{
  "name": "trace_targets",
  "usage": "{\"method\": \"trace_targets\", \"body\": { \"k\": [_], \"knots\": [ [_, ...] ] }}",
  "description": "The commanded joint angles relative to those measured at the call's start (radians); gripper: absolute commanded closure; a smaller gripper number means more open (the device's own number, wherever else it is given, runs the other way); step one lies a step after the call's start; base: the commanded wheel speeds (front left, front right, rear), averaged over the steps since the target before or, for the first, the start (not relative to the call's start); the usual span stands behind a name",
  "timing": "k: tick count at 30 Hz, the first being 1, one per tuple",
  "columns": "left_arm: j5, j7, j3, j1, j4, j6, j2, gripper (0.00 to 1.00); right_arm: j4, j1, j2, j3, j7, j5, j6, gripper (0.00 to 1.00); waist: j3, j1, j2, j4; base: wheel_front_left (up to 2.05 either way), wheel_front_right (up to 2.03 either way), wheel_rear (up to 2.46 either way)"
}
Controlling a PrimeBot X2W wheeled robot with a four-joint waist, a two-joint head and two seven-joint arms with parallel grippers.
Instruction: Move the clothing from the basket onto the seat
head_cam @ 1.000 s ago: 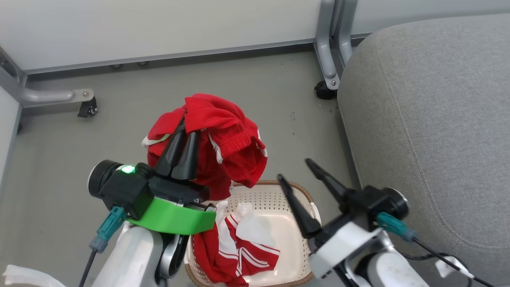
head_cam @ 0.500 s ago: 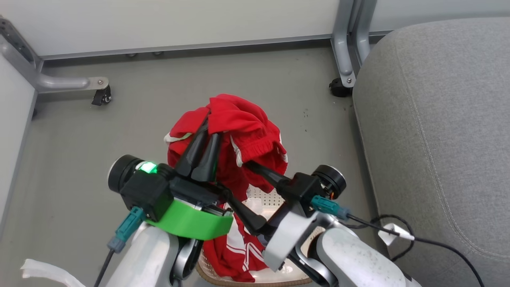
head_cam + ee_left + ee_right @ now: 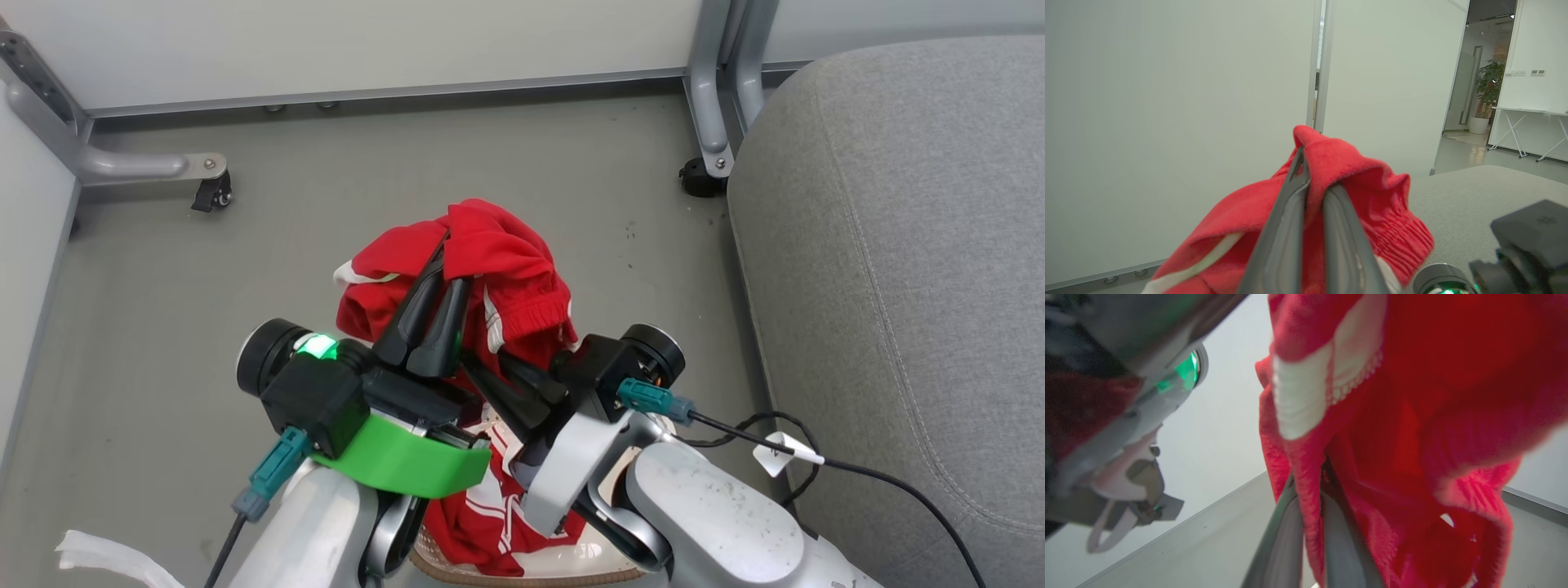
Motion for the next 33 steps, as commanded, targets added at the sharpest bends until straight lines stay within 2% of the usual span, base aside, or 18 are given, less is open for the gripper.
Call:
{"method": "trace_targets", "body": {
  "k": [1, 13, 14, 15, 16, 25, 33],
  "knots": [
    [0.007, -0.001, 0.002, 0.008, -0.001, -0.004, -0.001, 1.0, 0.006, -0.018, -0.002, 0.005, -0.009, 0.008, 0.0, 1.0, 0.0, 0.0, 0.0, -0.001, 0.0, 0.0, 0.0],
    [0.001, 0.006, -0.012, 0.017, 0.01, 0.0, 0.0, 1.0, 0.026, -0.034, -0.002, 0.014, -0.032, 0.033, 0.0, 1.0, -0.006, 0.0, 0.0, 0.002, 0.0, 0.0, 0.0],
    [0.004, 0.013, -0.012, 0.017, 0.014, 0.006, 0.003, 0.68, 0.026, -0.035, -0.002, 0.011, -0.031, 0.033, 0.0, 1.0, -0.006, 0.0, 0.0, 0.002, 0.0, 0.0, 0.0],
    [0.006, 0.013, -0.012, 0.015, 0.014, 0.009, 0.004, 0.1, 0.027, -0.037, -0.002, 0.009, -0.031, 0.033, 0.0, 1.0, -0.006, 0.0, 0.0, 0.002, 0.0, 0.0, 0.0],
    [0.012, 0.015, -0.012, 0.012, 0.015, 0.012, 0.007, 0.0, 0.029, -0.039, -0.002, 0.004, -0.034, 0.029, 0.0, 1.0, -0.006, 0.0, 0.0, 0.001, 0.0, 0.0, 0.0],
    [0.052, 0.055, -0.03, 0.035, -0.019, 0.03, 0.055, 0.0, 0.056, -0.041, -0.002, -0.054, -0.044, -0.008, 0.0, 1.0, -0.017, 0.0, 0.0, -0.003, 0.0, 0.0, 0.0],
    [0.063, 0.124, -0.09, 0.109, -0.026, 0.018, 0.097, 0.0, 0.087, -0.007, -0.003, -0.1, -0.046, -0.042, 0.0, 1.0, -0.031, 0.0, 0.0, -0.007, 0.0, 0.0, 0.0]
  ]
}}
